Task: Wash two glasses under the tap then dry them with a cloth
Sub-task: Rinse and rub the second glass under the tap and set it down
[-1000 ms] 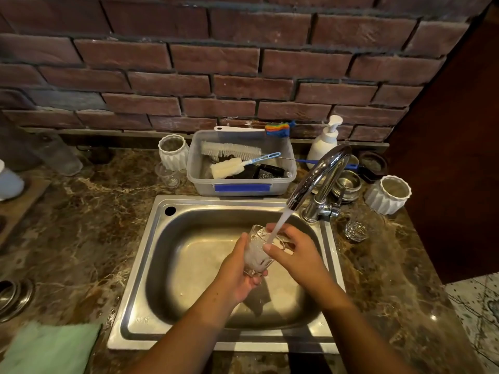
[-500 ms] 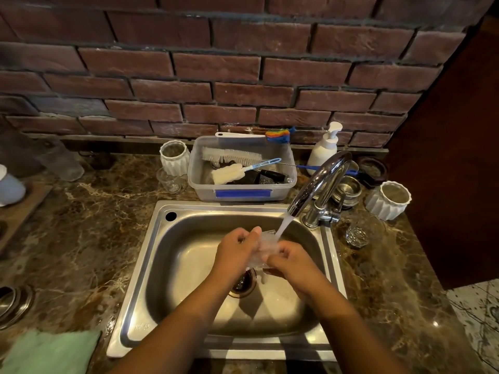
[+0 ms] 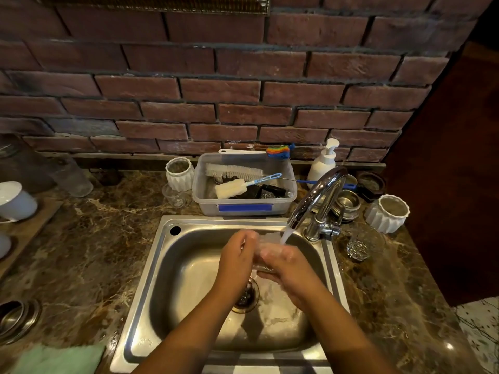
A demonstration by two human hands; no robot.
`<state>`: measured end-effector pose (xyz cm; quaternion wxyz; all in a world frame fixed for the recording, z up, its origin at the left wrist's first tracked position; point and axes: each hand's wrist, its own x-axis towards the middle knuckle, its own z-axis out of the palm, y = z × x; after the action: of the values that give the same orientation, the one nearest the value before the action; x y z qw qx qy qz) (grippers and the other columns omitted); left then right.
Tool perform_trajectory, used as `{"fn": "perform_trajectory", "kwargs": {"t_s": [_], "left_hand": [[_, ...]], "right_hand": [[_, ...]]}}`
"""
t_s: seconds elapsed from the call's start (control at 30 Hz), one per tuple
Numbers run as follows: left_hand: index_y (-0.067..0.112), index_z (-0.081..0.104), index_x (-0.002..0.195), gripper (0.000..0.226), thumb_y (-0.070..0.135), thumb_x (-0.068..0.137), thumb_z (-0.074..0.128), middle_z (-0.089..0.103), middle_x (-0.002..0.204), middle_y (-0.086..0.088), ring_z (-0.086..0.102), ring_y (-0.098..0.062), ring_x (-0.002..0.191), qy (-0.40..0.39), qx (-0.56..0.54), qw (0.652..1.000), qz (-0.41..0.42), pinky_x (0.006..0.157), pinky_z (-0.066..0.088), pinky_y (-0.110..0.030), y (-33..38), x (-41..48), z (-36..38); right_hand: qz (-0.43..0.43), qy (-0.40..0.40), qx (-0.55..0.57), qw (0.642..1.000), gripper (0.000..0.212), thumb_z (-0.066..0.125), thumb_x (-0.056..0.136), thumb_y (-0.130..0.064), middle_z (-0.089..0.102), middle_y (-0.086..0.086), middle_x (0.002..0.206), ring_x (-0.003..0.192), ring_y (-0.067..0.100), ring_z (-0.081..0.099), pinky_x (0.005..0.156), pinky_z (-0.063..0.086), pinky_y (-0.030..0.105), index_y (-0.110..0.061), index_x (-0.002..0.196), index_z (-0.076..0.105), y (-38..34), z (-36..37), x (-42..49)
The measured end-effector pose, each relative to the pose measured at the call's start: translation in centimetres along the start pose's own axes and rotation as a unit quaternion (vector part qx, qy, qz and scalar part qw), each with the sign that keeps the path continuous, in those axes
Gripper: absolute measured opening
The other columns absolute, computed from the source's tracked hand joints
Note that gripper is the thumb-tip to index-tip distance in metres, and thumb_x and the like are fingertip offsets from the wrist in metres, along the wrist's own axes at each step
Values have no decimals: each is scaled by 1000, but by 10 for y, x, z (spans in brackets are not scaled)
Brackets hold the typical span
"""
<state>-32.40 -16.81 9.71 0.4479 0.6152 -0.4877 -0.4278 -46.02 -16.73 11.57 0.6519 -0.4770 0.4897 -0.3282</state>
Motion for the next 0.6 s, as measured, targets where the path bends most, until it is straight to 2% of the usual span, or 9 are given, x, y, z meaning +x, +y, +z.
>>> {"fn": "perform_trajectory", "kwargs": {"t_s": [0.07, 0.13, 0.2, 0.27, 0.3, 0.37, 0.43, 0.53, 0.6], "left_hand": [[15, 68, 96, 27, 30, 104, 47, 71, 90, -6, 67, -24, 89, -5, -87, 991, -102, 73, 53, -28, 2, 2, 6], [12, 69, 101, 29, 35, 103, 51, 74, 94, -11, 68, -28, 91, -5, -211, 947, -243, 76, 54, -37, 5, 5, 7], [11, 72, 111, 33, 38, 99, 59, 75, 104, -14, 70, -26, 86, -35, -320, 870, -374, 69, 57, -37, 7, 4, 4], [8, 72, 118, 41, 41, 94, 65, 76, 109, -15, 71, -25, 83, -77, -346, 838, -416, 66, 58, -35, 1, 5, 2], [8, 72, 119, 44, 42, 93, 66, 77, 106, -15, 71, -24, 81, -88, -342, 835, -423, 67, 58, -34, -1, 5, 3], [8, 70, 118, 43, 43, 95, 63, 77, 98, -13, 73, -22, 74, -88, -336, 838, -422, 67, 57, -34, -5, 5, 7], [10, 68, 117, 39, 41, 98, 58, 76, 100, -14, 72, -25, 82, -55, -306, 869, -385, 71, 56, -36, -9, 6, 15], [13, 64, 108, 26, 34, 103, 50, 72, 101, -14, 69, -27, 90, 7, -196, 952, -234, 70, 54, -36, -12, 6, 25], [18, 62, 99, 15, 27, 102, 50, 68, 98, -8, 67, -21, 90, 35, -80, 992, -92, 72, 56, -32, -13, 2, 28]], "right_hand": [[-89, -2, -169, 982, 24, 54, 99, -13, 77, 0, 104, 101, 13, 71, 95, 55, 39, -17, 107, 76, -4, 5, -3], [-130, -8, -289, 948, 21, 56, 98, -17, 76, -4, 103, 97, 9, 70, 91, 56, 37, -23, 106, 74, -2, 6, -5], [-166, -11, -462, 871, 21, 56, 98, -27, 73, -5, 108, 99, 10, 68, 92, 55, 37, -30, 115, 68, 2, 4, -6], [-204, -20, -569, 796, 22, 56, 97, -30, 70, -7, 113, 106, 12, 64, 97, 50, 36, -34, 117, 64, 7, -1, -6], [-207, -27, -576, 790, 20, 55, 97, -31, 70, -7, 113, 106, 12, 64, 99, 48, 36, -35, 115, 65, 9, -3, -6], [-184, -22, -517, 836, 20, 55, 96, -34, 73, -8, 106, 99, 9, 66, 95, 50, 35, -33, 109, 69, 15, -5, -6], [-125, -1, -401, 908, 21, 56, 93, -33, 76, -6, 97, 91, 7, 68, 87, 56, 36, -28, 104, 73, 23, -3, -4], [-34, 54, -143, 988, 20, 58, 96, -27, 77, 1, 96, 94, 17, 72, 90, 58, 41, -21, 100, 76, 27, 4, 1], [71, 98, 75, 990, 23, 59, 98, -28, 78, 7, 104, 103, 26, 72, 96, 55, 46, -14, 110, 73, 23, 6, 5]]}}
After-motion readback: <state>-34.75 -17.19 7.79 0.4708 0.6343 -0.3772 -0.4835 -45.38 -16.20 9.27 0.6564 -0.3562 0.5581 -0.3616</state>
